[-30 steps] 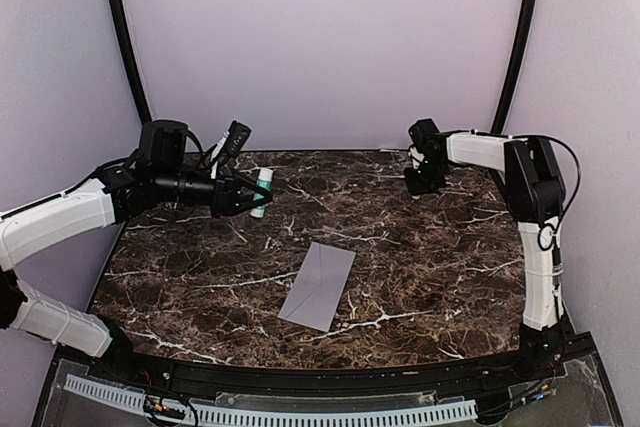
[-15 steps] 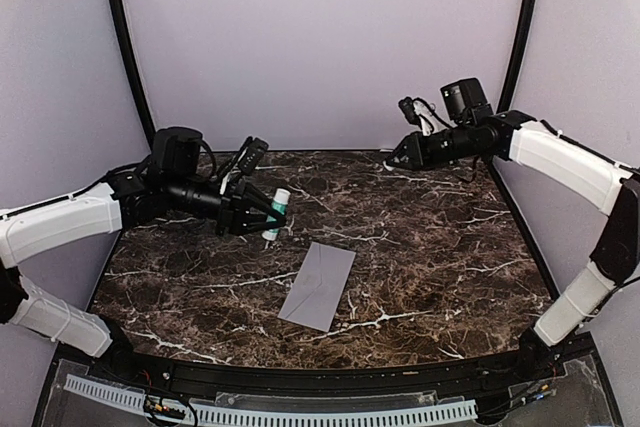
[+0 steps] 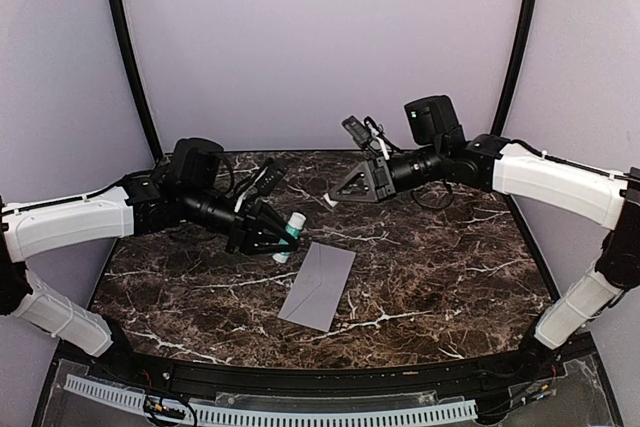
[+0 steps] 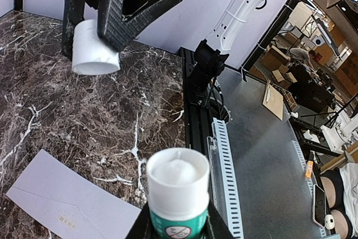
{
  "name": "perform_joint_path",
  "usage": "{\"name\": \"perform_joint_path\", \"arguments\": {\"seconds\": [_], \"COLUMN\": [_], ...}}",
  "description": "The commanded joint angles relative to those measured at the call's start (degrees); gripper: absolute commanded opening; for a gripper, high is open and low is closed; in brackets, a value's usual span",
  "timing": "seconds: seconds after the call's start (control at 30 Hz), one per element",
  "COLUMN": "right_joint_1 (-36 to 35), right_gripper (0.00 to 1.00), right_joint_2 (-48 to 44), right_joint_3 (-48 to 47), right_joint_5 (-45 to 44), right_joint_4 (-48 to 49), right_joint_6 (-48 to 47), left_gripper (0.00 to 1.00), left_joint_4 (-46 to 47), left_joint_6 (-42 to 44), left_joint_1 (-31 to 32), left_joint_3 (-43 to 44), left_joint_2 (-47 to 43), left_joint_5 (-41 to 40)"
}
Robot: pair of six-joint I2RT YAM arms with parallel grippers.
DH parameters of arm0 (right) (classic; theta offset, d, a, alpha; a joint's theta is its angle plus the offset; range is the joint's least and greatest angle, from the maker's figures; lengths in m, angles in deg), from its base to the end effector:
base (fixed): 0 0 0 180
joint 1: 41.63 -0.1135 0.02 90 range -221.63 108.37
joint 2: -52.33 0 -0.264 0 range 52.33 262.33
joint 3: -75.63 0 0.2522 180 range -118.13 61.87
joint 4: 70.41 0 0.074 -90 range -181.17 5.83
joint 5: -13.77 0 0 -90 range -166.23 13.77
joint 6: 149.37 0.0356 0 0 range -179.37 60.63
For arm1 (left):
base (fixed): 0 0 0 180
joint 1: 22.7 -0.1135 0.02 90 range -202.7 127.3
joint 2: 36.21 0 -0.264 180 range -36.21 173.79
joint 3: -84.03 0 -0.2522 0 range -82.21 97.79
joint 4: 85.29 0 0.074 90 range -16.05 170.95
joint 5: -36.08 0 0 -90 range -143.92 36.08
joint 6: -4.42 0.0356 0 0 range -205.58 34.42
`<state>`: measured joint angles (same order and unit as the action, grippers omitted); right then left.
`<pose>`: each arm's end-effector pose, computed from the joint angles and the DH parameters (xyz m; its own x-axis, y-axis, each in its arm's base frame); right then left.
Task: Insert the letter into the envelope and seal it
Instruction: Close the solid glue cap on the solid glue.
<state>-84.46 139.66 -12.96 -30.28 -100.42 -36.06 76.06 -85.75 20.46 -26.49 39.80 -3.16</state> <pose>0.2367 0.2543 0.3353 -0.6939 -0.2680 -0.6684 -0.7189 0.2043 0.6644 0.1957 -0.2213 0.2999 -0.3132 0.2911 -0.9040 0.9431 -0.0172 -0.3322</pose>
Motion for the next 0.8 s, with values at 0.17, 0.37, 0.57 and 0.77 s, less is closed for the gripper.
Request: {"name": "perform_joint_path", "arguments": {"seconds": [0.17,0.37,0.57,0.77], "right_joint_1": [-2.27,-3.53,-4.22,-5.04], "right_gripper": [0.15,0.15,0.15,0.15], "right_joint_2": [1.14,2.82,3.86,4.50], "right_joint_3": [-0.53,-1.26,-1.70,-2.05], "right_joint_5": [6.05,6.80,7.36,7.71], "right_joint_4": [8.20,8.38,9.09,10.21], "right_joint_6": [4.05,3.67,4.37,5.22], "left_gripper": [0.02,0.02,0.02,0.02], "left_joint_4": [-0.30,-0.17,0.00,-0.04], "left_joint_6": [0.91,0.87,0.66,0.53], "left_joint_1": [0.43,0.43,0.38,0.45], "left_joint_3": [0.09,0.08,0.13,0.14], "left_joint_2": [-0.89,-0.64,-0.20,0.10], "left_joint_5": [2.12,2.14,2.39,2.58]}}
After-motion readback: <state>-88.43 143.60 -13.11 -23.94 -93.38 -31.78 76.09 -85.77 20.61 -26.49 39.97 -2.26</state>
